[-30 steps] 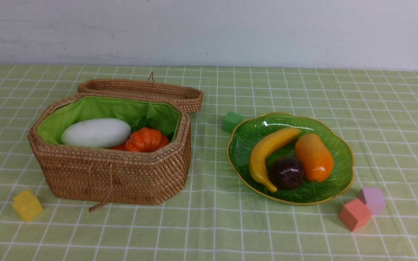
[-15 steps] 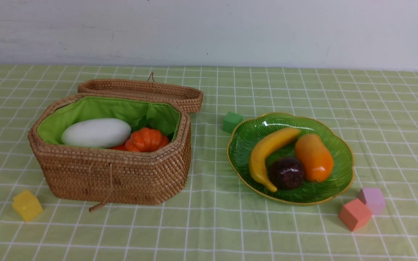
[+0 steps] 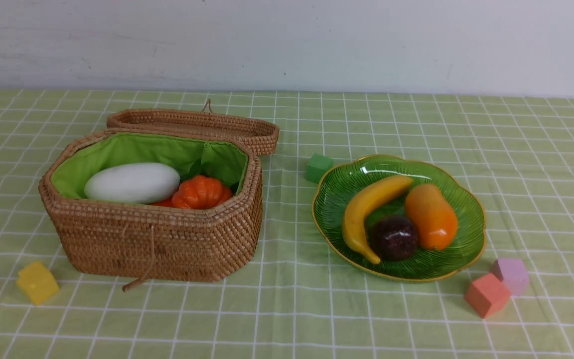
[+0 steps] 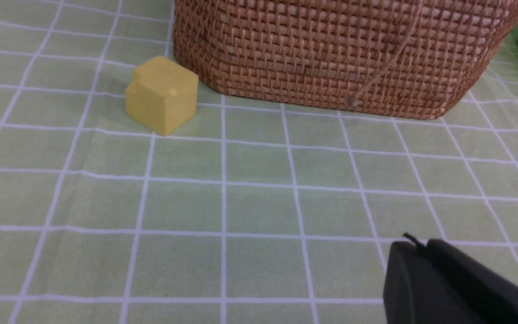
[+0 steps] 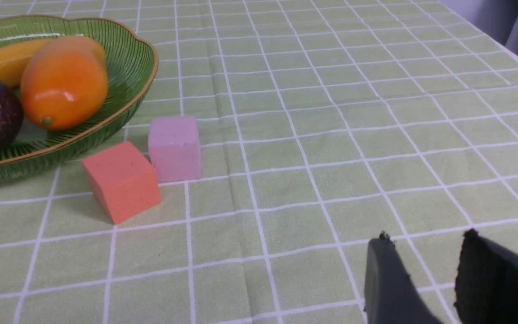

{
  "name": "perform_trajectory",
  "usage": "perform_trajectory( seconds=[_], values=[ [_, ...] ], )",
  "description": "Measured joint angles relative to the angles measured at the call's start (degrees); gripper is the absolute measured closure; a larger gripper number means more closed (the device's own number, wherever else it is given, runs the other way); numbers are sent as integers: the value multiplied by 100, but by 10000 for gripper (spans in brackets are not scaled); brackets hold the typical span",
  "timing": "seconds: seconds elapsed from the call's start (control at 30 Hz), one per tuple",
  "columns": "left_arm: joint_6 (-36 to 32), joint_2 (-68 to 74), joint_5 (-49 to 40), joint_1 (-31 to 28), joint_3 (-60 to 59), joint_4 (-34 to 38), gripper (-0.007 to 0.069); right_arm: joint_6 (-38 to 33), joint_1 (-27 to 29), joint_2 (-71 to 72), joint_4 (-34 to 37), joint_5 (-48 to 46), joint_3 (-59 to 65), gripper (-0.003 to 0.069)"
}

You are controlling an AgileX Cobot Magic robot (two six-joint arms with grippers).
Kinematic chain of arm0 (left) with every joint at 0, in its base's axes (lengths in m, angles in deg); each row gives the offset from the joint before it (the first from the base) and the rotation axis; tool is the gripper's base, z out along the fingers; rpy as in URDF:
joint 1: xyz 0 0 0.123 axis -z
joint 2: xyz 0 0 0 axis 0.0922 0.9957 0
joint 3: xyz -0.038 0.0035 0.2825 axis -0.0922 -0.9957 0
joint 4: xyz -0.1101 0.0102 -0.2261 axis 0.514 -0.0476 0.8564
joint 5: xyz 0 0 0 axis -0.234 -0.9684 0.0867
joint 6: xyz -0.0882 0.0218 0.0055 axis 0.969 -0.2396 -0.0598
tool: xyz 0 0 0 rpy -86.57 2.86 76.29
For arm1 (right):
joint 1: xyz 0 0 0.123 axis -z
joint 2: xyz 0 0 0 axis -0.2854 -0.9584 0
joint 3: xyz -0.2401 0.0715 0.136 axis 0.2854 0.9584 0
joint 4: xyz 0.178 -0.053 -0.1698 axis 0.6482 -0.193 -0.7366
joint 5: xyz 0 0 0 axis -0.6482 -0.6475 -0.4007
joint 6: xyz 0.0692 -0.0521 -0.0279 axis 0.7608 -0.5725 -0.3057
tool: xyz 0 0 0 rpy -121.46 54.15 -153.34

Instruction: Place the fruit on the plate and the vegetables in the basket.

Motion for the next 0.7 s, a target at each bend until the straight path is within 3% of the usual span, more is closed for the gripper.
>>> perform_trajectory(
  seconds=[0.23, 0.7],
  values=[
    [0, 0, 0, 0, 0, 430, 595, 0, 0, 0, 0, 0, 0, 418],
    [0, 0, 0, 0, -11, 463, 580, 0, 0, 0, 0, 0, 0, 418]
  ],
)
